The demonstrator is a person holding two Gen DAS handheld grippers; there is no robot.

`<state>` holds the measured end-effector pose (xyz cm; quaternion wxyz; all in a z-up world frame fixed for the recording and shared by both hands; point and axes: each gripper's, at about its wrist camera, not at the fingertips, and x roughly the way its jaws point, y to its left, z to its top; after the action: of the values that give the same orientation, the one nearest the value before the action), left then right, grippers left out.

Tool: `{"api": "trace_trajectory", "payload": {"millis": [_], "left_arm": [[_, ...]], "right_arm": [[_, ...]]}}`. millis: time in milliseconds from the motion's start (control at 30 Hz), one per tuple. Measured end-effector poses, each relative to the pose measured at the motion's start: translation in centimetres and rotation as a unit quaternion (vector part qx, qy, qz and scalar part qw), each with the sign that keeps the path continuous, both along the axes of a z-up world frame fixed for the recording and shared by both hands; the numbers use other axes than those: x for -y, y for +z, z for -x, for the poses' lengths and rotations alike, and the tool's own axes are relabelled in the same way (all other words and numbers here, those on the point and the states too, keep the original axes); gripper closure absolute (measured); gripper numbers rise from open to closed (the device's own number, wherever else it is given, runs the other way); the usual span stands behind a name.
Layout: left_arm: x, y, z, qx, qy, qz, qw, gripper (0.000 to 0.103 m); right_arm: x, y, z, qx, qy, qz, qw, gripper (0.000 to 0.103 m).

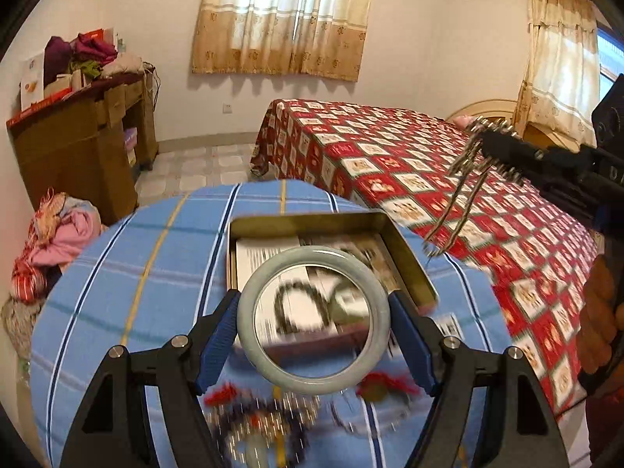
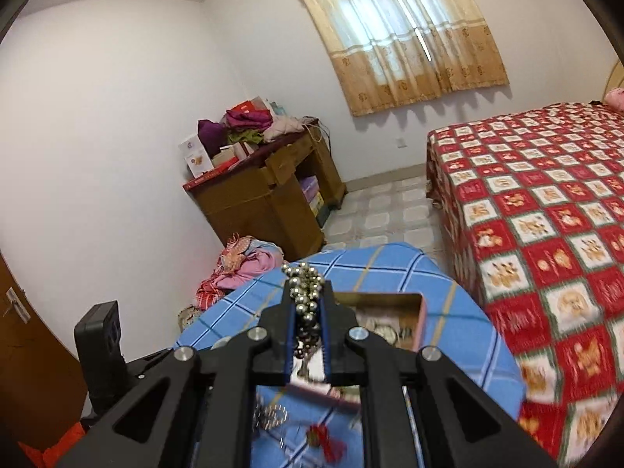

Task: Organize jewelry
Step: 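Lower the white bangle into the tin with the left gripper while the right releases the gold chain there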

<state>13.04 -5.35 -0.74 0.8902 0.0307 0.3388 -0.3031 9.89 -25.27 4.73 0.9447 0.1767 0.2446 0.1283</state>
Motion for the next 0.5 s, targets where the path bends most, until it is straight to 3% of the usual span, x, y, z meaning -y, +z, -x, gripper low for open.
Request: {"api": "trace_trajectory", "payload": {"millis": [233, 500], "left_arm": [[2.7, -2.4, -5.2, -0.008, 0.002, -0.011, 0.9999, 0.027], [4.1, -4.8, -8.2, -0.034, -0.002, -0.034, 0.9988, 0.027]], "right_arm": [[0.7, -5.9, -5.1, -0.067, -0.013, -0.018, 0.998, 0.090], [0.4, -9.2, -7.1, -0.101, -0.014, -0.005, 0.995, 0.090]]}}
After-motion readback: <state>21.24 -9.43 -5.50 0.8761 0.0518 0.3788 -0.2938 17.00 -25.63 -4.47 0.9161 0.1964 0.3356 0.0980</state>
